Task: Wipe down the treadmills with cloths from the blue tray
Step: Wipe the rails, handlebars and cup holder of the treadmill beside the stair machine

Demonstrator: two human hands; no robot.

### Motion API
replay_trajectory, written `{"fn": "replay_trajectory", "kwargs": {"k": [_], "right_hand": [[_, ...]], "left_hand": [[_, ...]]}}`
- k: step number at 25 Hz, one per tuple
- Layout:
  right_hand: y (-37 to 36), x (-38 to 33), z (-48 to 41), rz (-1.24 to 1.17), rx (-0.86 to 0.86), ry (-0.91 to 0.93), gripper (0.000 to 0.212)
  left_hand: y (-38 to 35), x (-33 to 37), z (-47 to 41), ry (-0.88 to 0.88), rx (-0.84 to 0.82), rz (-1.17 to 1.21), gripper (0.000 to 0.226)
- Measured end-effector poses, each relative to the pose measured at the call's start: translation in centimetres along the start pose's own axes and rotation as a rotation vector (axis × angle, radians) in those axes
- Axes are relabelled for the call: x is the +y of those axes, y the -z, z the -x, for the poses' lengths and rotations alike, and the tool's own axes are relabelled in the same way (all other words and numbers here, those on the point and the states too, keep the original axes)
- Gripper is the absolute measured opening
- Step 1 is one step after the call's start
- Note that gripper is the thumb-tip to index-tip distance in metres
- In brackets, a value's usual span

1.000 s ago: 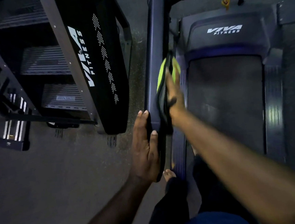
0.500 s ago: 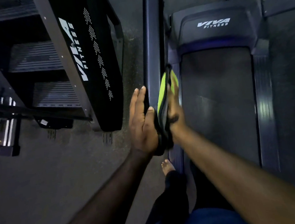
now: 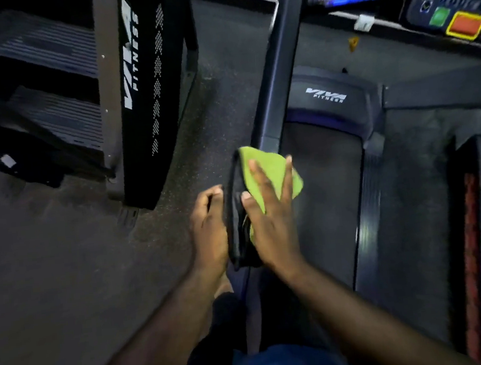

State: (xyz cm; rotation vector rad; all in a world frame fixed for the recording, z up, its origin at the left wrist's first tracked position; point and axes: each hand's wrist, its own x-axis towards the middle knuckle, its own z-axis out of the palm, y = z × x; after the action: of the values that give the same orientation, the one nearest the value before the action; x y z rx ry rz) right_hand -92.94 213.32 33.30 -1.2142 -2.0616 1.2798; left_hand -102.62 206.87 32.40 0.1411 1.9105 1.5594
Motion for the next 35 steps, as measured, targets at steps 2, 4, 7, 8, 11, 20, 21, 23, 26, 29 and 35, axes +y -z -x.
{"fn": "replay_trajectory", "kwargs": {"k": [2, 4, 7, 8, 11, 20, 21, 23, 26, 29, 35], "right_hand": [[2.1, -1.0, -3.1, 0.520, -0.130, 0.319, 0.045], [3.3, -2.3, -6.9, 0.954, -0.378, 0.547, 0.049], [1.3, -6.2, -13.4, 1.466, -0.716, 0.574, 0.072], [0.1, -7.8, -14.9, 1.571, -0.795, 0.500, 0.070], [-4.3, -9.5, -14.4, 1.733, -1.067, 0.291, 0.059], [-3.4, -10.3, -21.8, 1.809, -1.209, 0.285, 0.045], [-3.6, -10.2, -21.7, 1.847, -1.210, 0.341, 0.043], [-3.1, -8.6, -19.6, 1.780, -1.348, 0.437, 0.040], [-0.5, -10.1, -20.8, 1.539, -1.484, 0.439, 0.042], [1.2, -11.3, -30.3, 1.648, -1.272, 0.384, 0.032], [1.2, -10.9, -29.3, 1.650, -1.287, 0.557, 0.058]], "left_hand": [[0.6, -0.8, 1.1, 0.095, 0.028, 0.106, 0.029], [0.7, -1.1, 1.2, 0.123, 0.047, 0.137, 0.031], [0.5, -1.1, 1.0, 0.151, 0.078, 0.166, 0.046], [0.6, -1.2, 0.8, 0.168, 0.076, 0.176, 0.051], [1.8, -1.1, 1.0, 0.208, 0.111, 0.182, 0.050], [1.0, 0.5, 0.1, 0.275, -0.033, 0.107, 0.062], [0.0, 1.1, 0.1, 0.287, -0.065, 0.107, 0.060], [-2.4, 2.6, -0.2, 0.295, -0.110, 0.115, 0.055], [-4.7, 4.2, -1.4, 0.321, -0.160, 0.172, 0.081], [-5.2, 5.3, -3.6, 0.386, -0.280, -0.060, 0.134], [-7.8, 8.5, -6.3, 0.331, -0.360, -0.326, 0.092]]}}
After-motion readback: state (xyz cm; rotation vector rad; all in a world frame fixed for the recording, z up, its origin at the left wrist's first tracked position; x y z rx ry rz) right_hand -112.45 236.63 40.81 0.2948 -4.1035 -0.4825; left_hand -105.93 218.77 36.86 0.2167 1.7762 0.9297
